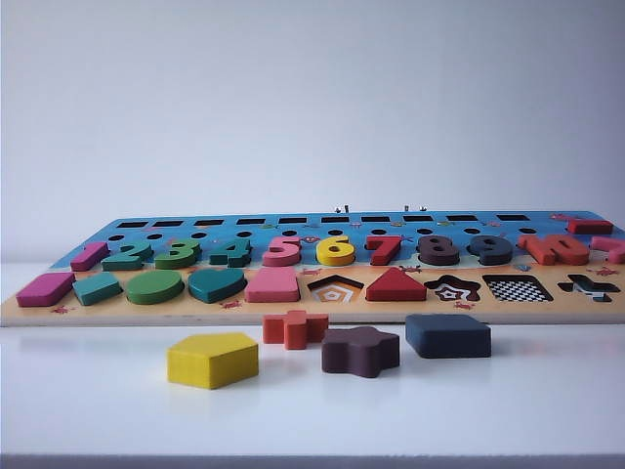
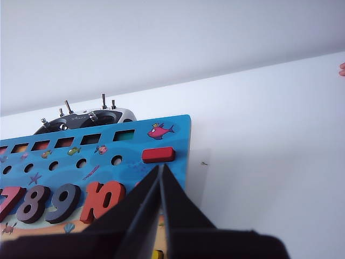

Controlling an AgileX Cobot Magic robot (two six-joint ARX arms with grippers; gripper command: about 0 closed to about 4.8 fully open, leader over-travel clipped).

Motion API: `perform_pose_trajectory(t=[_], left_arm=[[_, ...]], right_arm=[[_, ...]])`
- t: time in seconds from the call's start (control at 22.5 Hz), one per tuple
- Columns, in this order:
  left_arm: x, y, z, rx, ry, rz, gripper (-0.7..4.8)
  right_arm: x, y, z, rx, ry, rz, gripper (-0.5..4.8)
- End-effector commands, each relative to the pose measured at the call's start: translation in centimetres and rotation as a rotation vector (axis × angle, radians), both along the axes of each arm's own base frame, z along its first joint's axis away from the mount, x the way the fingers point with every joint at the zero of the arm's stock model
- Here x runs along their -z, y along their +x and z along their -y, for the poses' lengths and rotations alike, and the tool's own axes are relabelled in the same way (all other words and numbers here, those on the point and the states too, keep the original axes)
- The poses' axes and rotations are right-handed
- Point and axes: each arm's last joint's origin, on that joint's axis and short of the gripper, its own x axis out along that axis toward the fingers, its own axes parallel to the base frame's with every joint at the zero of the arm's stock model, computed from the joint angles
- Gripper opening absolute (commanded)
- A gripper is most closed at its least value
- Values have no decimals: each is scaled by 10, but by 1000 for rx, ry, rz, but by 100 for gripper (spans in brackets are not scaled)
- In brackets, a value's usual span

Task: Insert the cube into the slot.

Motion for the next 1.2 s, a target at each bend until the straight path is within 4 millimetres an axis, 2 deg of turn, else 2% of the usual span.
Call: perform_pose_trajectory(t=[0.04, 0.35, 0.58, 0.71, 0.8, 0.93, 1.2], left_arm=[[2, -7, 2, 109, -44, -88, 7], [4, -12, 7, 255, -86, -171, 7], [4, -12, 7, 249, -65, -147, 7], [4, -10, 7, 229, -55, -146, 7], [5, -7, 7, 201, -46, -149, 7], [6, -2, 6, 183, -51, -171, 7], [7, 1, 5, 166, -48, -177, 7]], right_arm=[[-3, 0, 0, -5, 3, 17, 6], [-3, -1, 0, -4, 3, 18, 8], [-6, -2, 0, -4, 9, 12, 10], [-15, -5, 0, 10, 32, -12, 10], [-26, -8, 0, 26, 94, -8, 10], [-56, -19, 0, 20, 236, 36, 9], [-121, -56, -2, -72, 246, -33, 9]])
